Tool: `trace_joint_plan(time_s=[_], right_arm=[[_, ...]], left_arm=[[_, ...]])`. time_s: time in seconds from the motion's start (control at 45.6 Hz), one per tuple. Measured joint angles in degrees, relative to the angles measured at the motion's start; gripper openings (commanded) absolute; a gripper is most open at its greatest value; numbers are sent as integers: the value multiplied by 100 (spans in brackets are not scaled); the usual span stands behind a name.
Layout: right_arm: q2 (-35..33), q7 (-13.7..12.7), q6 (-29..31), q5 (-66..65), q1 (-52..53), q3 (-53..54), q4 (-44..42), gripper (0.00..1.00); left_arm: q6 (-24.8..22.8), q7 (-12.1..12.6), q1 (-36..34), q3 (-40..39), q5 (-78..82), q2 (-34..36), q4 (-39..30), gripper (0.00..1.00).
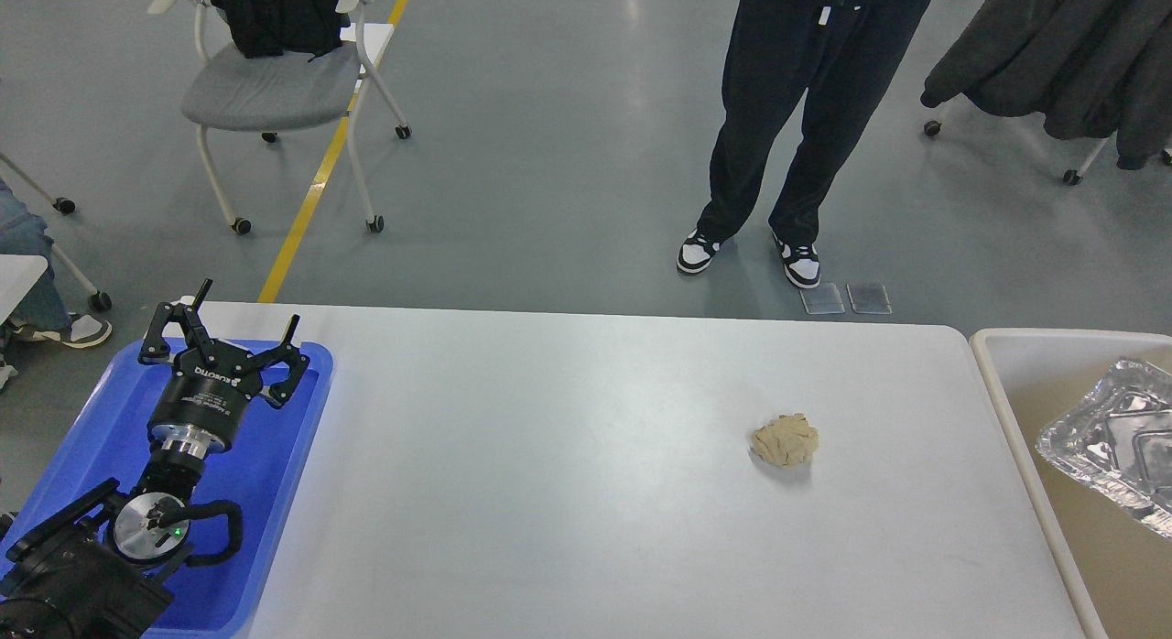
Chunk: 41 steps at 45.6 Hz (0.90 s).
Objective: Tidy desktop
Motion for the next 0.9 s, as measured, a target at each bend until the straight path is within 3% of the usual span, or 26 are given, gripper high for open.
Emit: trace_joint_plan(time_s=[0.57, 0.636, 0.724, 0.768, 0.899], right_arm=[[394, -232, -471, 28, -245, 111, -556, 0], [407, -242, -487, 29, -249, 115, -567, 42], [406, -249, -513, 28, -248, 123, -590, 78], [395, -251, -527, 27, -237, 128, -602, 87], [376, -254, -554, 21, -219, 190, -618, 99]], left_arm=[[0, -2, 0, 0, 0, 0, 4, 99], [0, -2, 0, 0, 0, 0, 4, 99], [2, -2, 0, 0, 0, 0, 4, 99], [2, -2, 0, 0, 0, 0, 4, 99], [2, -2, 0, 0, 0, -1, 5, 99]])
